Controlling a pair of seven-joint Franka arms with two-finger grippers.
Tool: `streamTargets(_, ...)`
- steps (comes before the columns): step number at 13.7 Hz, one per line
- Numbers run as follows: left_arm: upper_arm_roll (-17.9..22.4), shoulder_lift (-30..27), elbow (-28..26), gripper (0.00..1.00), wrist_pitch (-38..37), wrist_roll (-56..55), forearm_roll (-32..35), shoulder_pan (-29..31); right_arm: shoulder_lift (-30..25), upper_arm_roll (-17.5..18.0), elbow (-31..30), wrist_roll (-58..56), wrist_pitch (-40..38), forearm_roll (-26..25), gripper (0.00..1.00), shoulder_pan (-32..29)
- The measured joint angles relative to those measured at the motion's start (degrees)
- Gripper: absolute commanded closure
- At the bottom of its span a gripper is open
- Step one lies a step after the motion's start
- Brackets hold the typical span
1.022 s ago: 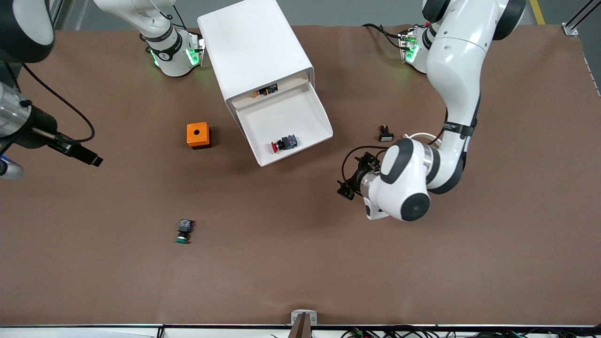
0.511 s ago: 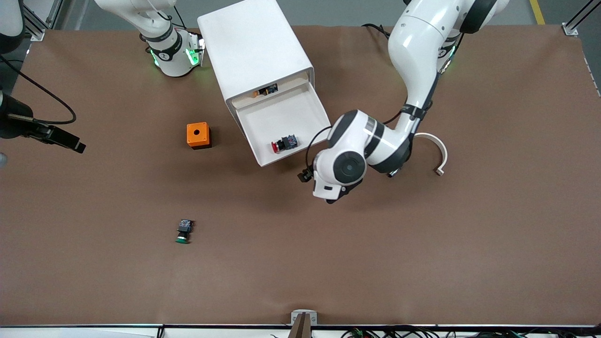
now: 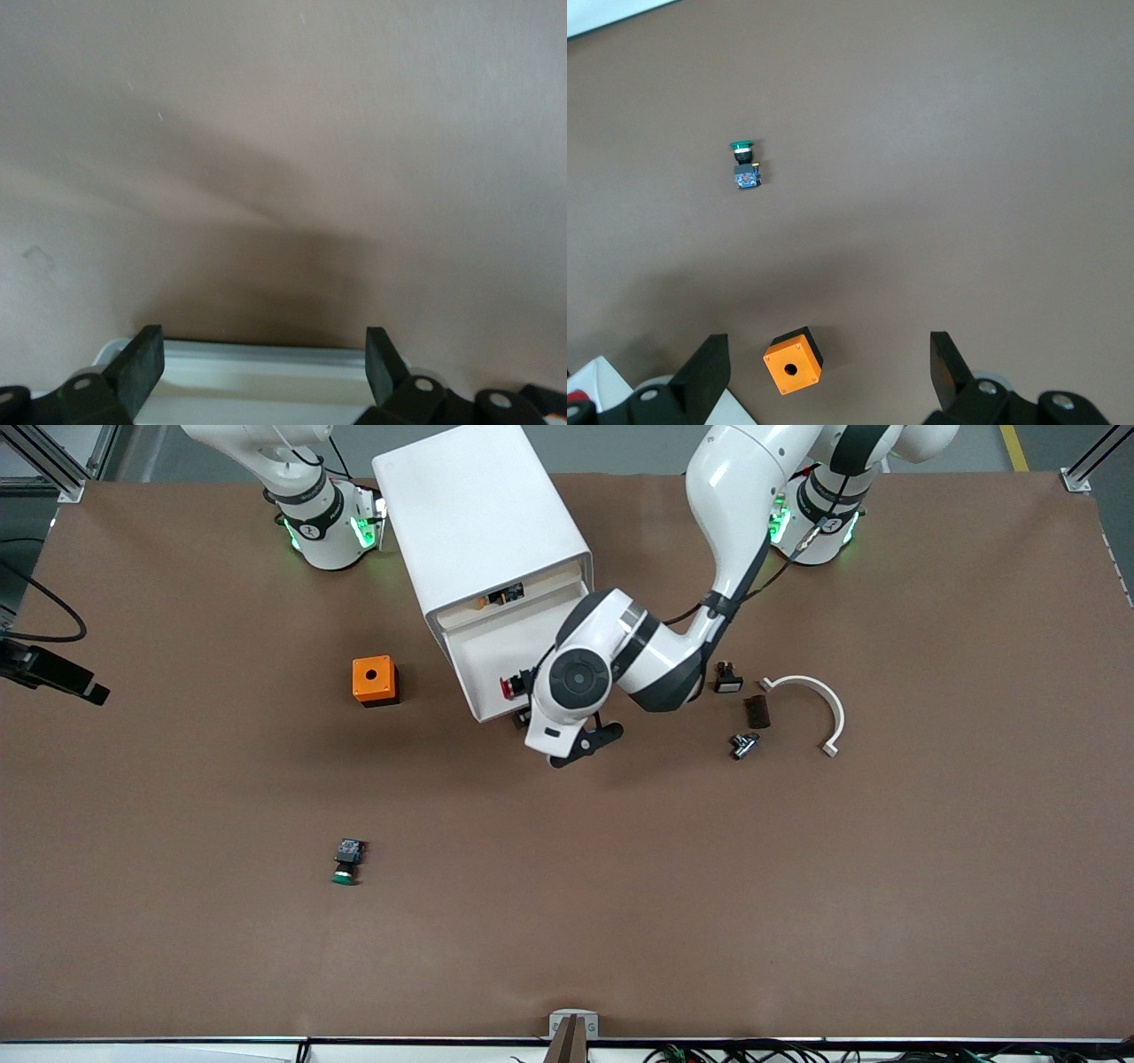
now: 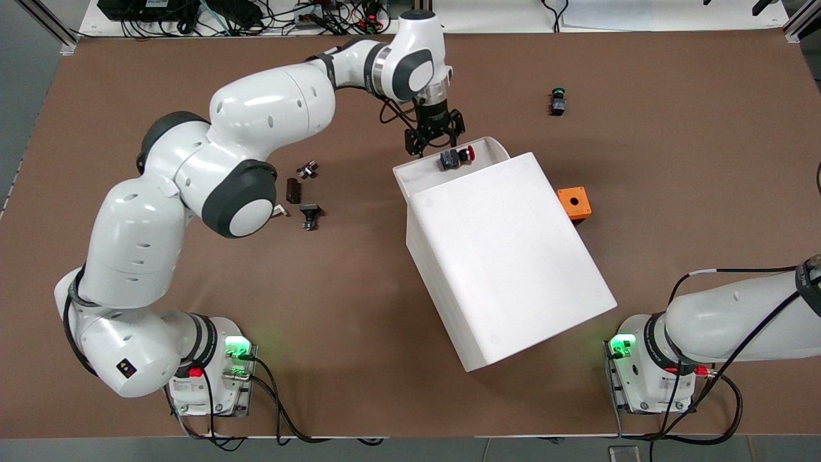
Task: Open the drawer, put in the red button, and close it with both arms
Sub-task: 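Push the drawer closed into the white cabinet with the left gripper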
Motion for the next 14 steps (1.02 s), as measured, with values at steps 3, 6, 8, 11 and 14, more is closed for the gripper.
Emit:
streamTargets(3, 0.0, 0.0, -0.5, 0.0, 0.1, -0.4, 0.0, -3.2, -2.0, 0.5, -1.5, -0.6, 1.5, -1.9, 0.0, 0.0)
streamTargets(6, 0.0, 0.0, -0.5, 0.0, 0.2, -3.1, 0.0, -6.3, -2.9, 1.6, -3.5, -2.5, 3.3, -3.3, 0.0, 0.0)
streamTargets(8, 0.0, 0.0, -0.5, 0.0, 0.2, -4.6, 0.0, -8.6, -2.9, 1.9, -3.6, -3.5, 3.7, -3.8, 0.0, 0.0)
streamTargets(11, 0.0, -0.2, -0.5, 0.0, 0.2, -5.9, 0.0, -10.5, -3.0, 1.9, -3.6, -4.3, 3.3, -4.0, 0.0, -0.1)
streamTargets(14, 0.5, -0.4, -0.5, 0.0, 0.2, -5.8, 1.9, -10.4, -3.2, 1.9, -3.6, -4.4, 2.4, -4.1, 0.0, -0.2)
